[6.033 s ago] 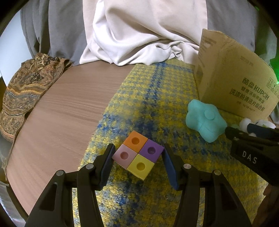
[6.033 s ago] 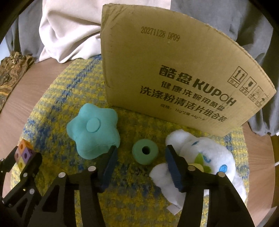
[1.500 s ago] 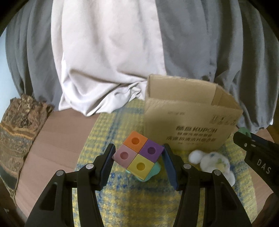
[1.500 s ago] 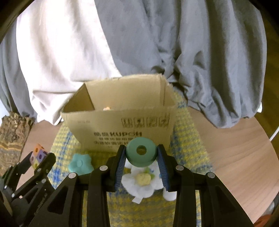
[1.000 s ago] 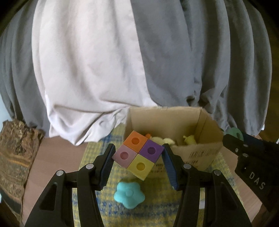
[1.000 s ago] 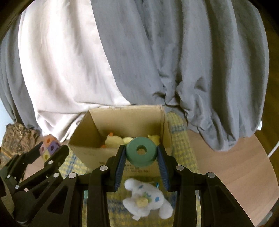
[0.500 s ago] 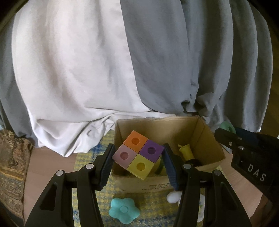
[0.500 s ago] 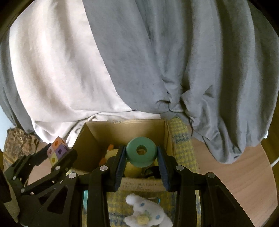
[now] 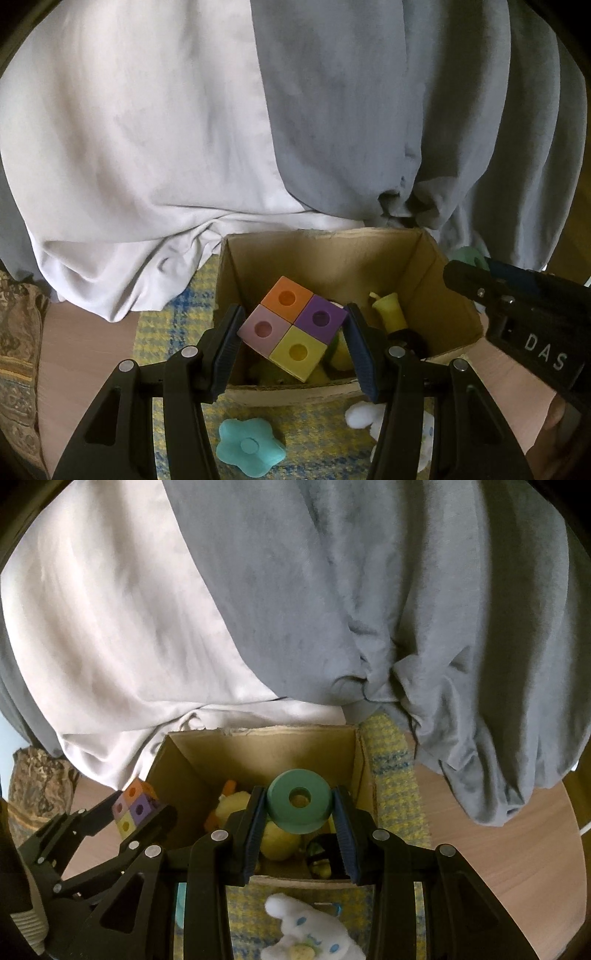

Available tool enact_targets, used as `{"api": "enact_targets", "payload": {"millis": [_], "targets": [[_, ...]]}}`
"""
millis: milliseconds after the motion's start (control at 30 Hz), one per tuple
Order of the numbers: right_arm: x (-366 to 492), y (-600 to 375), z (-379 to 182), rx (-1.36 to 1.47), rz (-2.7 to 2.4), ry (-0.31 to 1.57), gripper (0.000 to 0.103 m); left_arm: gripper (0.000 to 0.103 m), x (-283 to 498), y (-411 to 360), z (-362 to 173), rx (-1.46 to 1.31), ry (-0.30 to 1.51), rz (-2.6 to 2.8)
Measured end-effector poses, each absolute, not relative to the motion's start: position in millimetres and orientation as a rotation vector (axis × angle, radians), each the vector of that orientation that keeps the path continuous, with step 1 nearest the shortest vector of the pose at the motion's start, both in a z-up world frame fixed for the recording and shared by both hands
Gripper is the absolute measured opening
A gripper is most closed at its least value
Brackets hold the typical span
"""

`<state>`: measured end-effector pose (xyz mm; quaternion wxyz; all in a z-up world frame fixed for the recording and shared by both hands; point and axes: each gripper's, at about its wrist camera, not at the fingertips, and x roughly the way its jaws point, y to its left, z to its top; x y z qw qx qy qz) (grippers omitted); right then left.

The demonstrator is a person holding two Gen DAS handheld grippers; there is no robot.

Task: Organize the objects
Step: 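Open both tools to drop the cube block and ring into the box, then pull both tools back from the box toward the flower and bunny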

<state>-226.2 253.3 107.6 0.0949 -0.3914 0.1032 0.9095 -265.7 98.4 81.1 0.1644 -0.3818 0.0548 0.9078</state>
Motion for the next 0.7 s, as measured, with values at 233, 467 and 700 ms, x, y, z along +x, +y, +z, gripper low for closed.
{"api": "enact_targets", "payload": {"millis": [233, 467, 700], "targets": [[-222.4, 252.8, 115.6, -1.120, 2.694, 0.282, 0.070, 0.075, -260.5, 98.7, 85.8, -1.073, 0.201, 2.637], [-215.4, 259.2, 122.0, -1.092, 2.685, 0.336, 0.093, 0.090, -257.2, 92.5, 96.5, -1.049, 0.189, 2.677], [-201.8, 255.1, 131.4, -1.039, 2.682, 0.326, 0.096, 0.098, -245.5, 88.0, 103.0, -1.010, 0.232, 2.742]]}}
